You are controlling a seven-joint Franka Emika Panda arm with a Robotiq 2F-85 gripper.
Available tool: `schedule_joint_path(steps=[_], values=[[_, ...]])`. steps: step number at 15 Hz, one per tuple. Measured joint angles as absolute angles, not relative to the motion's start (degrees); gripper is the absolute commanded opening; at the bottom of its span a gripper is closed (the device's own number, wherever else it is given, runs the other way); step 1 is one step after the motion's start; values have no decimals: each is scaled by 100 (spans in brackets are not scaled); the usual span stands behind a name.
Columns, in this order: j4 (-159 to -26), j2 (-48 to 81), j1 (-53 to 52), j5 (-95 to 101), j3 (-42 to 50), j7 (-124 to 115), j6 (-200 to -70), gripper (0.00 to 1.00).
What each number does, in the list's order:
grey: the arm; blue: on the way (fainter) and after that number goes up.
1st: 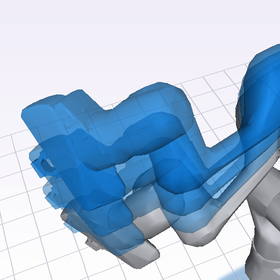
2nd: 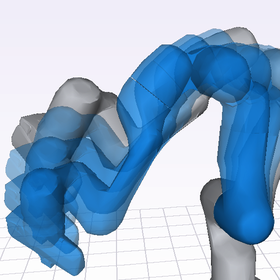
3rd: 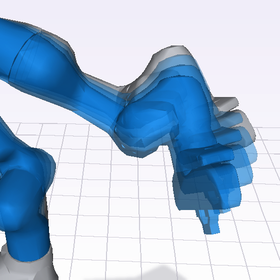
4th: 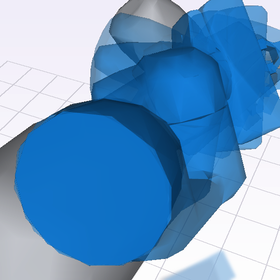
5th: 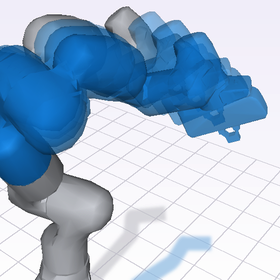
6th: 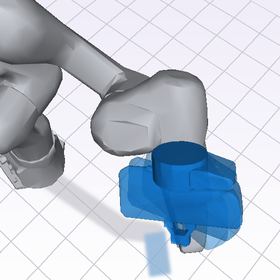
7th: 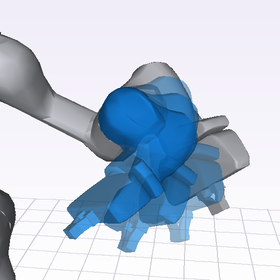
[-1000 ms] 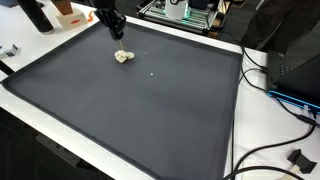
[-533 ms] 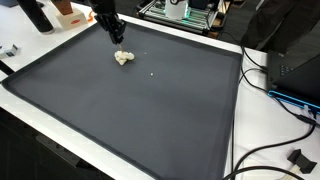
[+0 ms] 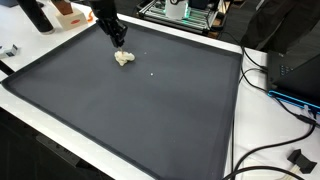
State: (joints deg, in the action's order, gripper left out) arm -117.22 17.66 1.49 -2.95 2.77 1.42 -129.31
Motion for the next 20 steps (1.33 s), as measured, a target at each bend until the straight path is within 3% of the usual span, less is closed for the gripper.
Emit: schedule_joint_path(steps=[20], values=[[-11691, 1909, 151, -295, 262, 149, -12984, 3]])
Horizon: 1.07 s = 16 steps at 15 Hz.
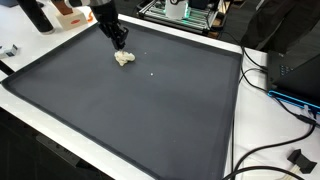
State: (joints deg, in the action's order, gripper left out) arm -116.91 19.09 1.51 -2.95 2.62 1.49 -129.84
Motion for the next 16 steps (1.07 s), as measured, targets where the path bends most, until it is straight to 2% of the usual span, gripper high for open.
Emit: schedule_joint_path(steps=[16], values=[[-11700, 1615, 147, -282, 251, 175, -12725, 3]])
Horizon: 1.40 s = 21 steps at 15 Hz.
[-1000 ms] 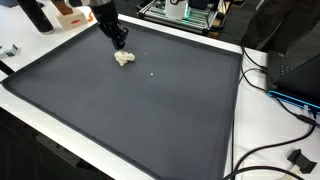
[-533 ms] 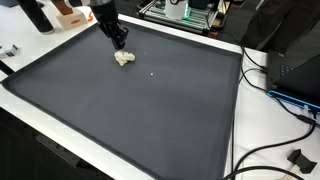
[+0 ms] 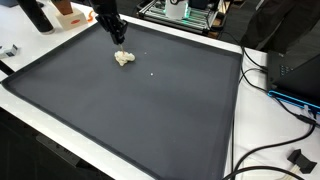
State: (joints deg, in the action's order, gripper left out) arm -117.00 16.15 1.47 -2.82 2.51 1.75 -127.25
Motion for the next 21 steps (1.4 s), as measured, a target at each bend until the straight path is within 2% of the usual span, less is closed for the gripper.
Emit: schedule_joint_path(steps=[20, 21], values=[[-11692, 501, 135, -61, 188, 180, -11746, 3], [-11691, 464, 135, -33, 185, 180, -11720, 13]])
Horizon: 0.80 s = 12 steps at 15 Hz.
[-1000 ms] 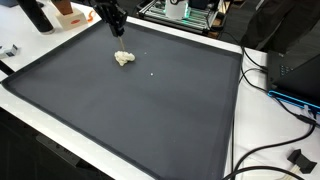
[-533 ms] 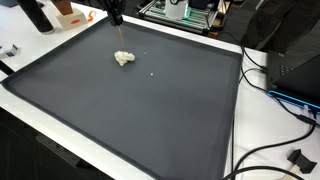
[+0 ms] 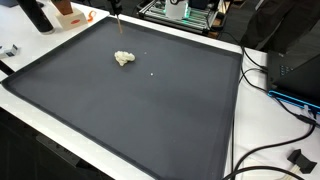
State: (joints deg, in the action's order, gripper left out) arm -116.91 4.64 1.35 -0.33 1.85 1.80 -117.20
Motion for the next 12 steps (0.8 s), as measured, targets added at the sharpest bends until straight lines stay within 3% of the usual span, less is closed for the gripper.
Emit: schedule_joint_path(steps=[6, 7, 12], values=[[-11690, 369, 132, 39, 182, 180, -11675, 13], [-11690, 369, 132, 42, 182, 180, -11675, 3], [-11693, 414, 132, -39, 180, 425, -11736, 3]])
